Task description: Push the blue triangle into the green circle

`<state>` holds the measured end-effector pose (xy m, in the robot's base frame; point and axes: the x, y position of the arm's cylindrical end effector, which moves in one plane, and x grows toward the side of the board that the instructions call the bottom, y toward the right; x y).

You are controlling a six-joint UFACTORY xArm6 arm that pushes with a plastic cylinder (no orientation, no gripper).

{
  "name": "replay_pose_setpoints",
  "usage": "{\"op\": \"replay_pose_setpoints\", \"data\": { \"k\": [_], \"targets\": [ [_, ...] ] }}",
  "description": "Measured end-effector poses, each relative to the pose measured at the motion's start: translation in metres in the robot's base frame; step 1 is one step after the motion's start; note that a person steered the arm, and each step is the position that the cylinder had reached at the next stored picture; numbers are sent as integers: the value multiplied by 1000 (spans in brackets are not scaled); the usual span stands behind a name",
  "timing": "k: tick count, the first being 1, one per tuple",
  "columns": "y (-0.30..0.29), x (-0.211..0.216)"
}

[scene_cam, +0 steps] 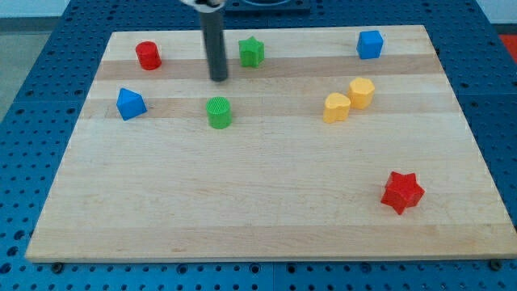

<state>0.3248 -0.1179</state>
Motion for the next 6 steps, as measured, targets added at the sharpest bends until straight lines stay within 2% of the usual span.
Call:
{"op": "replay_pose_setpoints", "data": {
  "k": [1, 2, 3, 4, 5, 6],
  "targets": [
    [-77, 14],
    [-128, 3],
    [-151, 54],
    [-69, 83],
    [-66, 72],
    [-106, 51]
  ]
}}
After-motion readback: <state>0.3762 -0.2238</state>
